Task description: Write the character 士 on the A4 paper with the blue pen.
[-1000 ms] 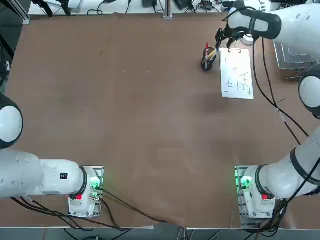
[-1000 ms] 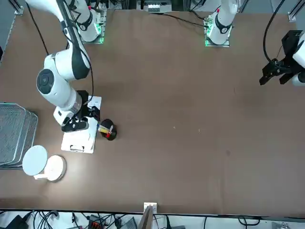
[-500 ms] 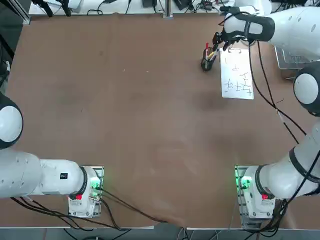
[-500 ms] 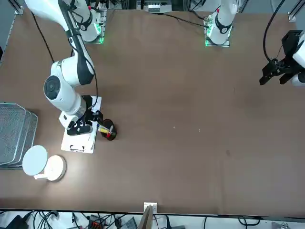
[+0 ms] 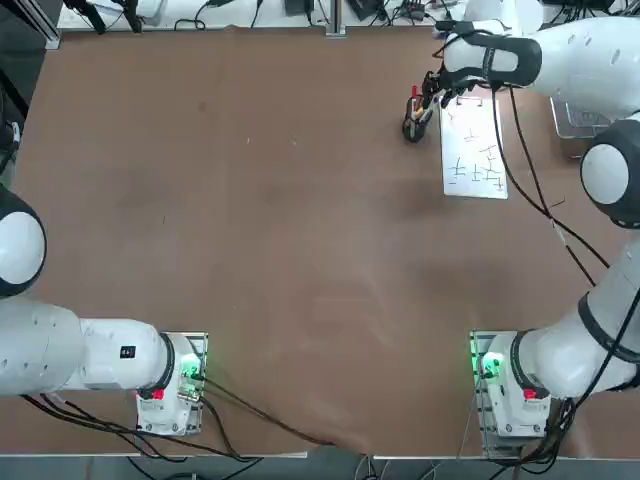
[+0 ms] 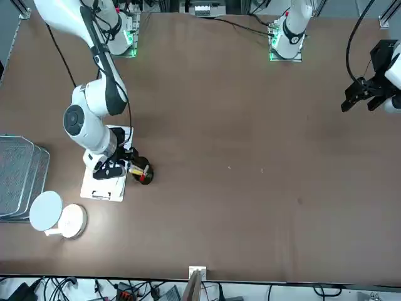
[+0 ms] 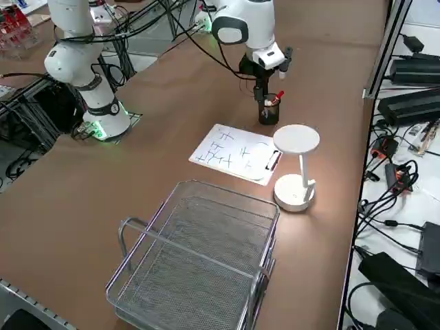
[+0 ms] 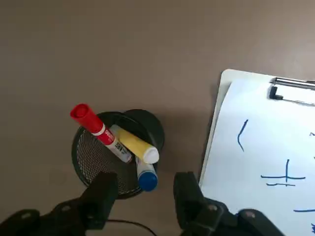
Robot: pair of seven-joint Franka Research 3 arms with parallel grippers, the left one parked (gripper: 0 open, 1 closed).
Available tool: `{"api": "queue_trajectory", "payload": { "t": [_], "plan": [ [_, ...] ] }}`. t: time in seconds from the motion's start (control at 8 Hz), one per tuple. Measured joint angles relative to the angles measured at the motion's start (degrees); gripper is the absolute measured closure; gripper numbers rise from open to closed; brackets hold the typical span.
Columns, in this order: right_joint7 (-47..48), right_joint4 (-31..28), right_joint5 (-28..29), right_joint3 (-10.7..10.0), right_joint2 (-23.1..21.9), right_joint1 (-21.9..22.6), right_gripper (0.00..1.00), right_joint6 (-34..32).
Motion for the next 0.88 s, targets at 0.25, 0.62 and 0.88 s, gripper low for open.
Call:
{"api": "queue_trajectory", "payload": {
  "t": [0.25,0.62,0.88],
  "plan": [
    [0.00,0.01,0.01,0.04,0.52,0.03,0.31,0.29],
    [-0.05,0.02,0.01,0.06,0.75,0.06,0.34,0.34],
    [-0.19,0.36,0.01,0.07,1.30,0.09,0.35,0.48]
  ]
}}
